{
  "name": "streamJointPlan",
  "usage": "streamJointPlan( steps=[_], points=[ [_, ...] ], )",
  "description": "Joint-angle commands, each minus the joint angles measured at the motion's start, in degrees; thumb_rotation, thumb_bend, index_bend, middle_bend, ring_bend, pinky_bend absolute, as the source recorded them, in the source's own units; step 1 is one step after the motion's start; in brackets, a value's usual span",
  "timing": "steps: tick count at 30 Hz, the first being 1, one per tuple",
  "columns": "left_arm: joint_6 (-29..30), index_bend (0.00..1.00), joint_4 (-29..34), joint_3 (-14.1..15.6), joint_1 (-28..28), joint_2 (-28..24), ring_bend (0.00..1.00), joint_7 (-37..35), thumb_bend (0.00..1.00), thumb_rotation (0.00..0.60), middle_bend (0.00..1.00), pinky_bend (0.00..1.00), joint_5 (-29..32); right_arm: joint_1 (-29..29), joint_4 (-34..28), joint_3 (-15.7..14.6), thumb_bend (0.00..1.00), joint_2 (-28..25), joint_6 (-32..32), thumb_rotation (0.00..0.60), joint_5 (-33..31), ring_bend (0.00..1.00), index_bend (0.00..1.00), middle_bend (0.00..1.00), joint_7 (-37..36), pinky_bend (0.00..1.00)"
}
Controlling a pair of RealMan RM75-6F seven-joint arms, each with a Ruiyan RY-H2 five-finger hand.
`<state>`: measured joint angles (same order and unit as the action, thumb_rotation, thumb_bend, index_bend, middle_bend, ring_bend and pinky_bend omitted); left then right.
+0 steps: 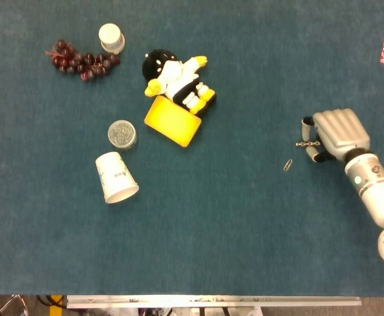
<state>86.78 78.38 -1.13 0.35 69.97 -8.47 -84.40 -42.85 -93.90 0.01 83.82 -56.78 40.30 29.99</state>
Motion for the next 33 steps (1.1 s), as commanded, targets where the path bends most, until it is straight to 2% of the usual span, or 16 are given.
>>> streamJointPlan(
  steps=[1, 25, 33],
  points=[
    [0.0, 0.0, -0.1, 0.0, 0.0, 0.0, 0.01, -0.1, 0.31, 0.6, 0.01, 0.0, 0.0, 0.1, 0.4, 0.1, 0.26, 0.4, -0.3, 0.6, 0.2, 1.0, 0.53, 1.0, 0.6, 1.0],
    [-0.1, 0.0, -1.4, -0.2, 0.5, 0.4, 0.01, -1.4, 0.31, 0.6, 0.01, 0.0, 0.6, 0.3, 6.5, 0.9, 0.27, 6.1, 0.5, 0.6, -1.0, 1.0, 0.53, 1.0, 5.0, 1.0],
    [-0.4, 0.0, -2.2, -0.3, 0.6, 0.7, 0.01, -1.9, 0.31, 0.6, 0.01, 0.0, 0.8, 0.4, 7.4, 1.2, 0.32, 7.0, 0.0, 0.6, -1.4, 1.0, 0.53, 1.0, 6.5, 1.0]
  ],
)
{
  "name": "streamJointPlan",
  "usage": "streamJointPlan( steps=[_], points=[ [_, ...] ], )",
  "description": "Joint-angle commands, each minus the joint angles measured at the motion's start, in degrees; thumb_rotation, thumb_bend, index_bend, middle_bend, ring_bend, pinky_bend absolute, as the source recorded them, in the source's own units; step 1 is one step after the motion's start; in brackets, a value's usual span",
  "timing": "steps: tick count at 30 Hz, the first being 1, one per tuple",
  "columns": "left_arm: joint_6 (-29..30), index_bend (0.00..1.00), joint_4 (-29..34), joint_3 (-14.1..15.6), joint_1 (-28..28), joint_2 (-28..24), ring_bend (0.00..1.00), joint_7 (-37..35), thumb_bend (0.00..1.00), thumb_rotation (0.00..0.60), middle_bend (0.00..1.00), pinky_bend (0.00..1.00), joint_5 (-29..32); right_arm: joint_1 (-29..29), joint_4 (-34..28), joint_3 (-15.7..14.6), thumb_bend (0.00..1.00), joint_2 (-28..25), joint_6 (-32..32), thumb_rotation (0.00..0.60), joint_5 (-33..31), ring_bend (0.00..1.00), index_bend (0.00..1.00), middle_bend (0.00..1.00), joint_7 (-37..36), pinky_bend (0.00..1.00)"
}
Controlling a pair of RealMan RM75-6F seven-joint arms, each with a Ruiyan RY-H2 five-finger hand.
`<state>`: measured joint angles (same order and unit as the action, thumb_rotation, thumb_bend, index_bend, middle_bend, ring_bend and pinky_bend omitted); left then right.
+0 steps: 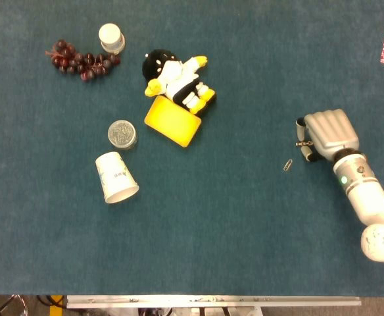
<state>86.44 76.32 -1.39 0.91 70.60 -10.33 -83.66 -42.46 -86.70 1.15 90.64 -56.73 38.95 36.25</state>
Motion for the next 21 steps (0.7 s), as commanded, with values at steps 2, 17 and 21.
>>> streamJointPlan(
  steps=[2, 17, 21],
  points=[
    [-0.2, 0.0, -0.3, 0.0, 0.0, 0.2, 0.01, -0.2, 0.31, 0.6, 0.01, 0.0, 0.0, 0.1, 0.3, 0.1, 0.32, 0.3, -0.1, 0.6, -0.1, 1.0, 0.53, 1.0, 0.4, 1.0],
    [-0.2, 0.0, -0.8, 0.0, 0.2, 0.3, 0.01, -0.7, 0.31, 0.6, 0.01, 0.0, 0.2, 0.9, 1.0, 0.2, 0.33, 1.2, -0.9, 0.6, 2.1, 1.0, 0.57, 1.0, 0.9, 1.0],
    [-0.3, 0.0, -1.0, 0.0, 0.3, 0.4, 0.01, -0.7, 0.31, 0.6, 0.01, 0.0, 0.1, 1.3, 1.1, 0.1, 0.36, 1.5, -1.1, 0.6, 2.5, 1.0, 0.58, 1.0, 1.1, 1.0]
  ],
)
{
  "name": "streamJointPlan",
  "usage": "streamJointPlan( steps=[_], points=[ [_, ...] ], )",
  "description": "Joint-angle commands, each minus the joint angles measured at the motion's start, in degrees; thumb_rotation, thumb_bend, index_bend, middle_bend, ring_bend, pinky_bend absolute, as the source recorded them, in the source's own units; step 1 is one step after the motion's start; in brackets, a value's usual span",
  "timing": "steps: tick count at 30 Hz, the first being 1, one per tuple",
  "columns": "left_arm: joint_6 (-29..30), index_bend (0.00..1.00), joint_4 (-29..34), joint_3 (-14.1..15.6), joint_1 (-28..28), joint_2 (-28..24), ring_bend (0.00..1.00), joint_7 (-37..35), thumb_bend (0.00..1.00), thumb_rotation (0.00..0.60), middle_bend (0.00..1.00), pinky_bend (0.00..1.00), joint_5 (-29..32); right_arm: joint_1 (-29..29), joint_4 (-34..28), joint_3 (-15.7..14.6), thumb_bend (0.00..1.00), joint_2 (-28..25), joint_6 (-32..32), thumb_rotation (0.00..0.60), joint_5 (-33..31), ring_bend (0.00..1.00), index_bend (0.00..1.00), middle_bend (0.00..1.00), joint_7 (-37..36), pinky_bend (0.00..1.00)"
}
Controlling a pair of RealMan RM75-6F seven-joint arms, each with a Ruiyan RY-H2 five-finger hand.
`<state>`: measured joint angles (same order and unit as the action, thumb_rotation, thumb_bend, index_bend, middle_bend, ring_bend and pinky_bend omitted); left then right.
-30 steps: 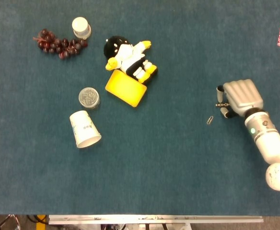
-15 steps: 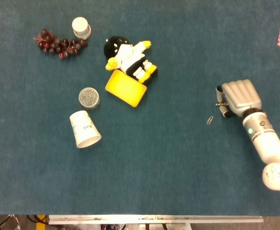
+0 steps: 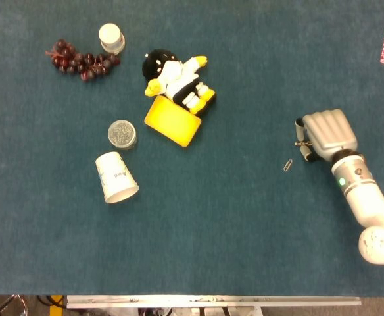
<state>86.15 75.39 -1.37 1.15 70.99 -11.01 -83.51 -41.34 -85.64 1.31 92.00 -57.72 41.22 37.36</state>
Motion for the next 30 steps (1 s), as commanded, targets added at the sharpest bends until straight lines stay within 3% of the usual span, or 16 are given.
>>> streamJointPlan(
  steps=[1, 14, 30],
  points=[
    [0.1, 0.0, -0.1, 0.0, 0.1, 0.0, 0.01, -0.1, 0.31, 0.6, 0.01, 0.0, 0.0, 0.3, 0.0, 0.0, 0.37, 0.2, -0.3, 0.6, 0.4, 1.0, 0.59, 1.0, 0.0, 1.0],
    [0.5, 0.0, -0.1, -0.3, 0.3, -0.2, 0.01, -0.4, 0.31, 0.6, 0.01, 0.0, 0.1, 2.4, -3.1, 2.1, 0.41, -1.8, -1.5, 0.6, 4.2, 1.0, 0.63, 1.0, -5.0, 1.0],
    [1.2, 0.0, 2.4, -0.5, 0.1, -1.0, 0.01, 1.9, 0.31, 0.6, 0.01, 0.0, -0.5, 6.4, -15.0, 5.6, 0.41, -11.3, -3.0, 0.6, 18.4, 1.0, 0.67, 1.0, -21.0, 1.0]
  ],
)
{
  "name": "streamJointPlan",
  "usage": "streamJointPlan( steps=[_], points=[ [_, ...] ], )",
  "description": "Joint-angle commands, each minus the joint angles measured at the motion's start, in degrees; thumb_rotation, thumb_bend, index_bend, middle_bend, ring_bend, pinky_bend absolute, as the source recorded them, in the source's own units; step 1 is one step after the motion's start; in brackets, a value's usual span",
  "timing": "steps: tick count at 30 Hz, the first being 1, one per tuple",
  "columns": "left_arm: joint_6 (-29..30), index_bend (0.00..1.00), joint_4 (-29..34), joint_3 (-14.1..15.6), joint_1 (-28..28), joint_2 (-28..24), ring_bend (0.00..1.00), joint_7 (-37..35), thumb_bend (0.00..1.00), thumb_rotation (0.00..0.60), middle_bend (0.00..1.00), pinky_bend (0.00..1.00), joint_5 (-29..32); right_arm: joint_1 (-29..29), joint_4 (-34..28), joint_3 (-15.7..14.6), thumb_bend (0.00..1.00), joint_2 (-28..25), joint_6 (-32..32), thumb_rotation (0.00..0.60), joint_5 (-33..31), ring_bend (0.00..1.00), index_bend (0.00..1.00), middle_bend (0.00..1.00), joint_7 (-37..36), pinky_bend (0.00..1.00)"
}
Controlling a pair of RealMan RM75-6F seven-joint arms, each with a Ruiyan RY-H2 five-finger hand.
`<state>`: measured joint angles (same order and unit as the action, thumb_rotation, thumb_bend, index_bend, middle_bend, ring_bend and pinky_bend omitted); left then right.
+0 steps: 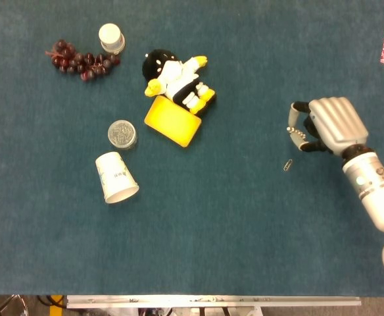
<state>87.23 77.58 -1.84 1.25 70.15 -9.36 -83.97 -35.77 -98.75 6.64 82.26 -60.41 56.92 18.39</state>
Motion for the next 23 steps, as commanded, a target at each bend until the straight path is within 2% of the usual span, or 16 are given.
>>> streamJointPlan(
  steps=[1, 6, 12, 23],
  points=[
    [0.1, 0.0, 0.3, 0.0, 0.0, -0.2, 0.01, 0.3, 0.31, 0.6, 0.01, 0.0, 0.0, 1.0, -2.3, 0.2, 0.41, -1.8, -0.2, 0.6, 3.5, 1.0, 0.68, 1.0, -2.7, 1.0],
    [0.1, 0.0, 0.8, 0.1, 0.1, -0.3, 0.01, 0.8, 0.31, 0.6, 0.01, 0.0, 0.0, 2.1, -3.5, -1.4, 0.41, -3.0, 0.4, 0.6, 7.4, 1.0, 0.68, 1.0, -5.3, 1.0],
    [0.0, 0.0, 0.9, 0.3, 0.1, -0.2, 0.01, 1.1, 0.31, 0.6, 0.01, 0.0, -0.1, 2.6, -2.7, -3.3, 0.41, -2.3, 2.0, 0.6, 8.4, 1.0, 0.68, 1.0, -5.3, 1.0],
    [0.1, 0.0, 0.9, 0.2, 0.2, -0.3, 0.01, 0.9, 0.31, 0.6, 0.01, 0.0, -0.1, 2.7, -2.3, -3.4, 0.41, -1.5, 2.9, 0.6, 8.6, 1.0, 0.68, 1.0, -4.7, 1.0]
  ],
)
